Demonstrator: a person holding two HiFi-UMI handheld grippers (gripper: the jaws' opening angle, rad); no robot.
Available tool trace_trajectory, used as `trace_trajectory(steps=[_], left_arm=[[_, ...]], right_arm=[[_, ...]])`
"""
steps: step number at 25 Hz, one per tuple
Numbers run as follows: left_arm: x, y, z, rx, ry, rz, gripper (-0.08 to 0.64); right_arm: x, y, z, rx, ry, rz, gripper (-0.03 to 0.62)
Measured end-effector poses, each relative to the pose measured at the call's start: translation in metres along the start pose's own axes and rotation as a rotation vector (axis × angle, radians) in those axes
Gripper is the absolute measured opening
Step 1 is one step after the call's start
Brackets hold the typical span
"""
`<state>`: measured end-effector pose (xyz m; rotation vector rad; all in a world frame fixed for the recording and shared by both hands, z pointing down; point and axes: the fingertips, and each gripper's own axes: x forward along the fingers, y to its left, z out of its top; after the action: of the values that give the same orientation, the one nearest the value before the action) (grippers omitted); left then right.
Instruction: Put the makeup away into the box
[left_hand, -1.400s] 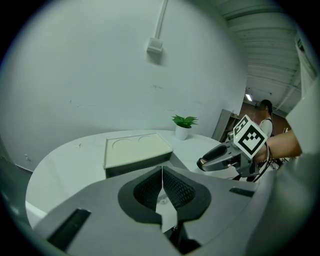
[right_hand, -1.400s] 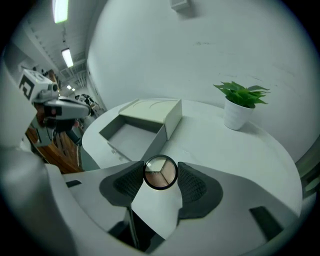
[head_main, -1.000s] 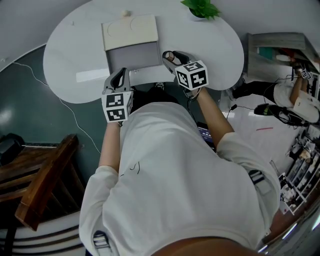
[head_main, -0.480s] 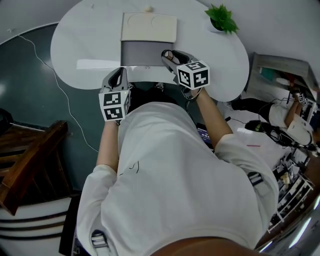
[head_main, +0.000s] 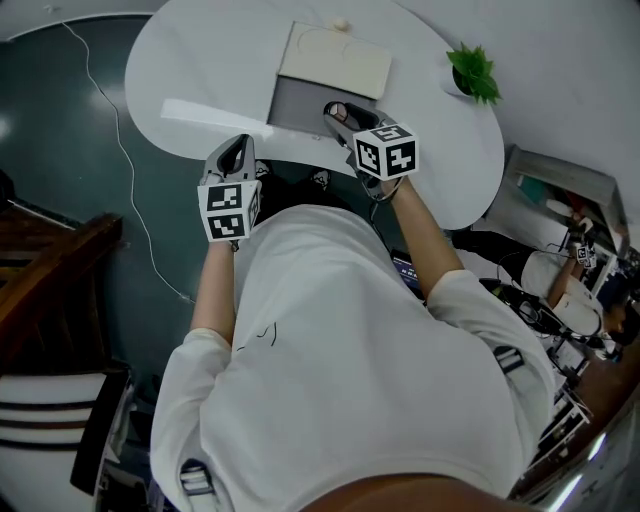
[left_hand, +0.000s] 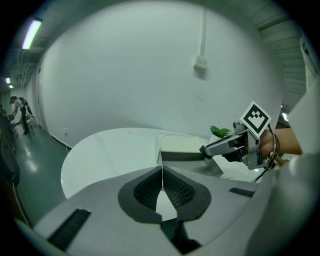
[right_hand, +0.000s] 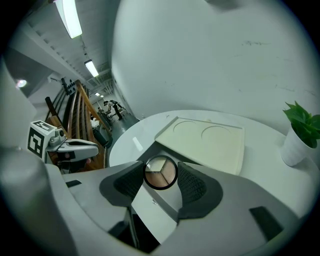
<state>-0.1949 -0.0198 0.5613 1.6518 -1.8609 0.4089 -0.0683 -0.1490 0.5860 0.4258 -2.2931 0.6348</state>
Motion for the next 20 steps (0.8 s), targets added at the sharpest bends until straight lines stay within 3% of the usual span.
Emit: trace_trajectory(steps=[15, 20], left_arm=[[-0.037, 0.046, -0.028, -0.141, -0.021, 0.166, 0.023], [-0.05, 0.057, -0.041, -0.187, -0.013, 0.22, 0.023]], right_arm=[[0.055, 0.033, 0.004, -0.146, 0.134, 0.093, 0.212], [0.081, 0.032, -0.002, -0.263, 0.215, 0.081, 0.212]])
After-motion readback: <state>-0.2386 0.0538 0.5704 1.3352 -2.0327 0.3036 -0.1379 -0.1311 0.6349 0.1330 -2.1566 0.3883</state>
